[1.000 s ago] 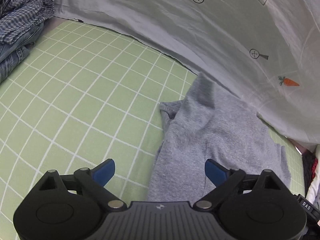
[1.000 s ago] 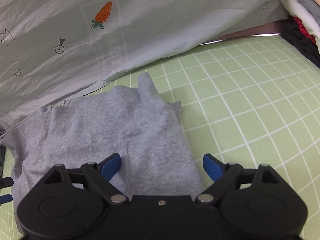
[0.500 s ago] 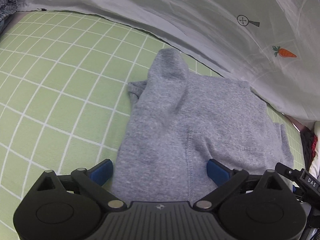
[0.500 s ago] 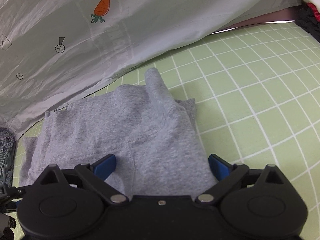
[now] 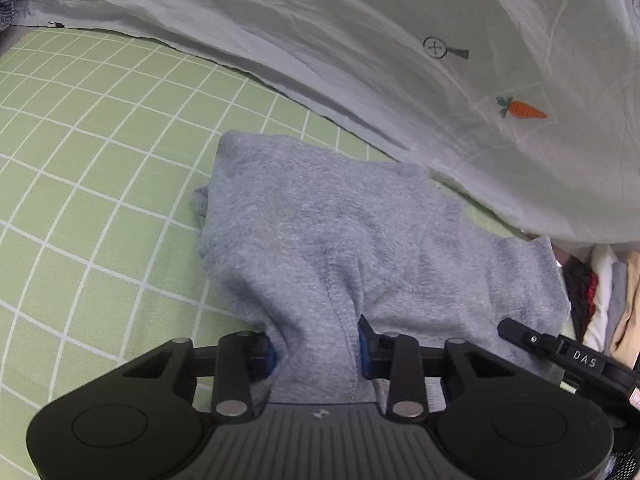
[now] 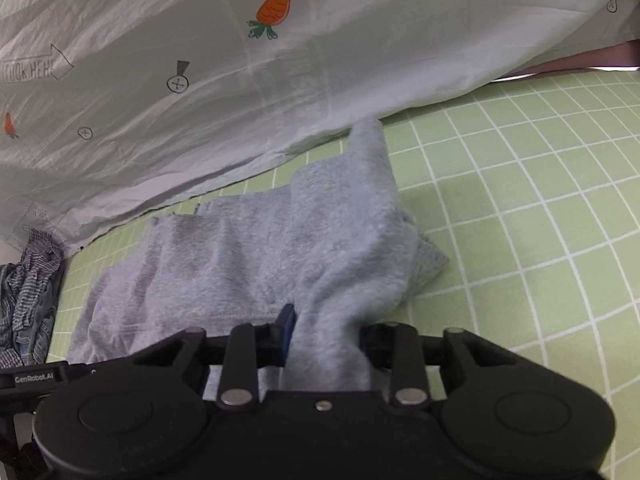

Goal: Fold clothes
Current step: 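Carry the hoodie bundle with both grippers onto the folded clothes stack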

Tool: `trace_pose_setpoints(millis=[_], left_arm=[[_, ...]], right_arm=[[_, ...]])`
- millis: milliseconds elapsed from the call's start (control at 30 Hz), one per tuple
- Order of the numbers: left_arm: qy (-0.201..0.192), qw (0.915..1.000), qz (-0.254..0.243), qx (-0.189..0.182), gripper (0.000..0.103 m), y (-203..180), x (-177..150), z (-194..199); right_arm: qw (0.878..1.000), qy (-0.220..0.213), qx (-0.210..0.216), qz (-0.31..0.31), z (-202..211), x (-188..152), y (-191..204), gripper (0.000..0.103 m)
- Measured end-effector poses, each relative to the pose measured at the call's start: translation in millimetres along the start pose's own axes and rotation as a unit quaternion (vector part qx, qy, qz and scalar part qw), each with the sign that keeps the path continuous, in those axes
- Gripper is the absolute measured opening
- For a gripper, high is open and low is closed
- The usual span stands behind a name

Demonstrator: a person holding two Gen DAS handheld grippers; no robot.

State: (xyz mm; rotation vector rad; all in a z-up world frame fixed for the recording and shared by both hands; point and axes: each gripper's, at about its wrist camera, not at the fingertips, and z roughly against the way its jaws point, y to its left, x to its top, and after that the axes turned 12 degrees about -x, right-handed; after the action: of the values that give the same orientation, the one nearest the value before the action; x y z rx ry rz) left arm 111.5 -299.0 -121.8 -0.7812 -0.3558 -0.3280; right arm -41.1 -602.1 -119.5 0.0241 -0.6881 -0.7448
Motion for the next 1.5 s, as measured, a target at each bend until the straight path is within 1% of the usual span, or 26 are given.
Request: trace_pose_setpoints(millis=[100,133,267,367,467,533,700,833,933,1067,1167,1267,1333,1433,1500], left_arm=[[-0.017,0.999,-0.023,-0.034,0.023,-30,-12,24],[-0.02,0.9983,-0.025,-0.048,0.023,-42,-18,31],[-0.029,0.9958,-0.06,-0.062,0.022,-80,-54,63],[-0.027,0.9943,-0.062,-0.083,0.022,-91,-80,86],[-0.014,0.9923,-0.068,-0.102,0.022,-96,-102,100],[-0.003,0.9905,-0.075,-0.115,0.022,-99,-116,108],[0.043,0.9839,-0.096,-0.145,0.022,-112,-147,108],[0.075,0.9759,-0.115,-0.169,0.022,-135,-169,99],[0.086,0.9716,-0.128,-0.179,0.022,-158,-186,85],[0.073,0.9703,-0.145,-0.179,0.022,-201,-208,63],[0.054,0.9723,-0.151,-0.17,0.022,-240,-223,40],[0.027,0.9762,-0.139,-0.164,0.022,-285,-234,12],[0.016,0.977,-0.131,-0.168,0.022,-315,-236,-9],[0.001,0.976,-0.133,-0.172,0.022,-363,-234,-35],[-0.012,0.9719,-0.148,-0.182,0.022,-397,-230,-47]], right_arm=[[1.0,-0.021,0.014,0.001,29,-5,6,0.026],[0.999,-0.03,0.018,0.003,42,-8,10,0.026],[0.997,-0.063,0.02,0.026,97,-30,26,0.025],[0.995,-0.086,0.012,0.041,141,-53,31,0.024],[0.995,-0.097,0.002,0.026,179,-78,27,0.024],[0.995,-0.099,-0.013,0.007,197,-96,19,0.024],[0.993,-0.099,-0.05,-0.042,237,-140,-3,0.023],[0.989,-0.102,-0.08,-0.076,267,-171,-24,0.023],[0.985,-0.109,-0.091,-0.096,281,-182,-53,0.023],[0.98,-0.122,-0.092,-0.124,295,-189,-103,0.023],[0.981,-0.128,-0.075,-0.129,295,-180,-153,0.023],[0.984,-0.129,-0.052,-0.112,292,-153,-211,0.023],[0.985,-0.14,-0.036,-0.095,294,-131,-246,0.022],[0.984,-0.159,-0.034,-0.079,303,-97,-296,0.022],[0.982,-0.169,-0.031,-0.084,310,-72,-328,0.022]])
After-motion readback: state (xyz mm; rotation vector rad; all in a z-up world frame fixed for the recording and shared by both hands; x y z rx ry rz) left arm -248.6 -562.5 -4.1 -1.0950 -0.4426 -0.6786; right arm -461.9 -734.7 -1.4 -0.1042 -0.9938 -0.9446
